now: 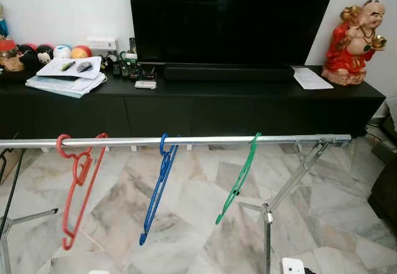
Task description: Hang hanger
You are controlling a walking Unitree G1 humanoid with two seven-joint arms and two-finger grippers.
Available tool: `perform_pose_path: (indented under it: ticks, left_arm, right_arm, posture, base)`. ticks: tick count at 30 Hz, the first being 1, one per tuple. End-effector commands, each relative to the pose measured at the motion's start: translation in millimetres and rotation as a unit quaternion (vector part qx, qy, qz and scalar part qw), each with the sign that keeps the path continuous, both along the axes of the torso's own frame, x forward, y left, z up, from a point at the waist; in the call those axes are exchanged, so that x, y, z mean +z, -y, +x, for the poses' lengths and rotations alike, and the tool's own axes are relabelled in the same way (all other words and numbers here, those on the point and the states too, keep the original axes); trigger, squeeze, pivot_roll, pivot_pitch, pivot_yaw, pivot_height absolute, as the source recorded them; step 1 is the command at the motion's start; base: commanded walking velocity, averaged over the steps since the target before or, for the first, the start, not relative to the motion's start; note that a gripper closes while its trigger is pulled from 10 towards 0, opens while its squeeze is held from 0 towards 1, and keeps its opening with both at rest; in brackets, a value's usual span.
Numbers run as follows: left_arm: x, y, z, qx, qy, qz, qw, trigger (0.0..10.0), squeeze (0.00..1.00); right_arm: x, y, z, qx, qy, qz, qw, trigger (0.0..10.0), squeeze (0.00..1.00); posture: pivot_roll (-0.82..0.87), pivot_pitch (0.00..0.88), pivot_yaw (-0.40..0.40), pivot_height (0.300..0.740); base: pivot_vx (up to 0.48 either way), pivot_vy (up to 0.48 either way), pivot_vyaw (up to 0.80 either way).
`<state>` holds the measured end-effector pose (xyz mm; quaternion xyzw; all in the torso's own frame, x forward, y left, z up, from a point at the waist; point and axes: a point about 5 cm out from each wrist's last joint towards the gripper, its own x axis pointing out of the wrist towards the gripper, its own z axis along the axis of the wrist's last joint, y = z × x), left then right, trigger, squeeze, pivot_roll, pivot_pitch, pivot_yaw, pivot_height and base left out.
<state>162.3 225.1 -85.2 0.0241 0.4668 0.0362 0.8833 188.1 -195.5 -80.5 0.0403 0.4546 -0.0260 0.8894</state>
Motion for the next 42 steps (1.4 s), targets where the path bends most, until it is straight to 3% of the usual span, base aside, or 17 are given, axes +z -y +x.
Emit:
perform_pose_path:
  ticks: [1, 6, 12, 20, 29, 32, 35, 42]
  left_arm:
    - [-4, 3.7, -6.7, -0.002, -0.012, 0.001, 1.0, 10.0, 0.0]
    - [-10, 5.5, -20.5, -0.006, -0.035, 0.002, 0.999, 10.0, 0.0]
    - [-12, -5.7, -33.5, 0.003, -0.05, 0.013, 0.999, 10.0, 0.0]
    - [-11, -6.9, -32.2, 0.006, -0.045, 0.012, 0.999, 10.0, 0.0]
    - [-12, -11.7, -38.5, -0.006, -0.057, 0.02, 0.998, 10.0, 0.0]
    - [-12, -9.6, -36.0, -0.022, -0.058, 0.034, 0.998, 10.0, 0.0]
    - [-12, -7.2, -34.9, -0.001, -0.055, 0.023, 0.998, 10.0, 0.0]
    - [-12, -1.8, -30.3, -0.019, -0.054, 0.024, 0.998, 10.0, 0.0]
  right_arm:
    - [0, 2.4, -1.0, -0.008, -0.003, -0.002, 1.0, 10.0, 0.0]
    - [0, 2.7, -1.3, -0.008, -0.003, -0.004, 1.0, 10.0, 0.0]
    - [0, 2.7, -1.5, -0.009, -0.003, -0.004, 1.0, 10.0, 0.0]
    - [-1, 2.8, -1.8, -0.012, -0.004, -0.005, 1.0, 10.0, 0.0]
    - [-1, 2.7, -2.9, -0.005, -0.009, -0.007, 1.0, 10.0, 0.0]
    - [-1, 2.7, -3.3, -0.003, -0.01, -0.007, 1.0, 10.0, 0.0]
    - [-2, 2.8, -3.6, -0.002, -0.01, -0.008, 1.0, 10.0, 0.0]
    - [-2, 3.4, -4.5, -0.002, -0.012, -0.009, 1.0, 10.0, 0.0]
  posture:
    - [0.08, 0.034, -0.043, 0.74]
    - [0.08, 0.035, -0.042, 0.74]
    - [0.08, 0.036, -0.043, 0.74]
    - [0.08, 0.032, -0.042, 0.74]
    - [0.07, 0.02, -0.04, 0.74]
    - [0.07, 0.012, -0.039, 0.74]
    - [0.07, 0.008, -0.038, 0.74]
    - [0.07, 0.0, -0.04, 0.74]
  base:
    - [-0.281, 0.0, 0.0]
    - [-0.28, 0.0, 0.0]
    - [-0.137, 0.0, 0.0]
    - [0.0, 0.0, -0.07]
    - [0.0, 0.0, -0.79]
    - [0.0, -0.259, -0.79]
    - [0.0, -0.32, -0.79]
    - [0.0, 0.0, -0.79]
